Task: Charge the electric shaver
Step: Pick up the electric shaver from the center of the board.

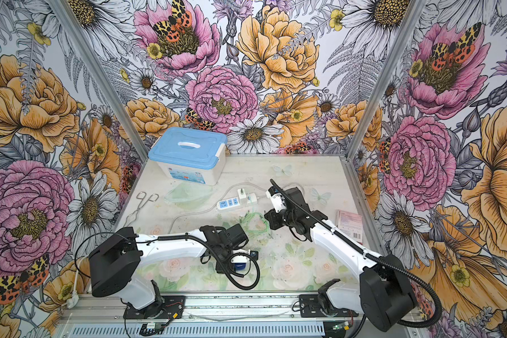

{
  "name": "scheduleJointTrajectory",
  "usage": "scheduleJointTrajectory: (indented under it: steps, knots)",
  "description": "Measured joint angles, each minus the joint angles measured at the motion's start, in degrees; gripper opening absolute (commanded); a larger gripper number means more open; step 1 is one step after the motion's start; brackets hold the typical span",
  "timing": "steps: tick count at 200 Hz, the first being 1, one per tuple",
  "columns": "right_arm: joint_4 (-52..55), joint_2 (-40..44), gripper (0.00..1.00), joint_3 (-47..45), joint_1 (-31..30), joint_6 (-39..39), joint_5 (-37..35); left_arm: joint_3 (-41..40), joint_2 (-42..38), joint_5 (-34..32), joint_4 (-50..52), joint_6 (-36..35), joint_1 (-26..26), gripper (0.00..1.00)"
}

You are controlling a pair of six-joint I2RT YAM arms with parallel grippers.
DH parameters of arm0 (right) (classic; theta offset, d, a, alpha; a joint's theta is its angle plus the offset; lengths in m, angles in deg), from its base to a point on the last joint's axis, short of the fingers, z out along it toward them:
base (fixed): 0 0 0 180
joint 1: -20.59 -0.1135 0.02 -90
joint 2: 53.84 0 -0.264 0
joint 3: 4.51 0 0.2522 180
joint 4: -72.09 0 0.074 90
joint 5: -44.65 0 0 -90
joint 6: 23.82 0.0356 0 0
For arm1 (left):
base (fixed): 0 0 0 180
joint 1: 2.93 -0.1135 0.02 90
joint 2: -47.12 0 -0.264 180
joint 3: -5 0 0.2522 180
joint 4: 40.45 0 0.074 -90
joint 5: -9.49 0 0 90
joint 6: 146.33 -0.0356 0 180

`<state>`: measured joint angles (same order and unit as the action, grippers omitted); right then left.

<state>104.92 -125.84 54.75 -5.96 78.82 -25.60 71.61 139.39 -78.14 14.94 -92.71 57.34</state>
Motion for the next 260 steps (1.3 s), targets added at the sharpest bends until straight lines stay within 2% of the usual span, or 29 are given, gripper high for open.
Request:
scheduleJointTrajectory:
  steps: [54, 101, 112, 120, 136, 150, 193, 220, 242, 260]
  knots:
    - [0.8, 0.9, 0.0, -0.5, 0.0, 0.0, 0.0, 0.2, 1.7, 0.0, 0.0, 0.0, 0.5, 0.73]
    - [1.0, 1.0, 0.0, -1.2, 0.0, 0.0, 0.0, 2.4, 3.8, 0.8, 1.1, 0.1, 0.5, 0.65]
    - [1.1, 1.1, 0.0, -1.2, 0.0, 0.0, 0.0, 3.0, 4.3, 1.1, 1.4, 0.2, 0.5, 0.57]
    - [1.1, 1.2, 0.0, -1.2, 0.0, 0.0, 0.0, 3.3, 4.6, 1.2, 1.6, 0.6, 0.4, 0.45]
    - [1.2, 1.4, 0.0, -1.3, 0.0, 0.0, 0.0, 3.5, 4.5, 1.4, 1.6, 0.4, 0.3, 0.15]
    - [1.4, 1.7, 0.0, -1.6, 0.0, 0.0, 0.1, 3.5, 4.3, 1.7, 1.6, 0.6, -0.1, 0.0]
    - [2.1, 1.7, 0.0, -1.5, -0.6, 0.0, 2.4, 0.1, 0.7, 3.6, -0.9, 3.6, -4.9, 0.0]
    - [6.1, 1.7, 0.0, 0.2, -3.1, -1.0, 6.2, -6.4, -10.3, 1.3, -6.4, 5.0, -7.6, 0.0]
    - [11.6, 1.1, 0.0, 4.6, -6.8, -3.4, 9.0, -12.2, -21.6, -2.3, -12.5, 4.9, -9.0, 0.0]
    - [14.9, 0.5, 0.0, 7.5, -9.2, -4.9, 11.9, -15.1, -27.7, -4.3, -15.1, 4.7, -9.9, 0.0]
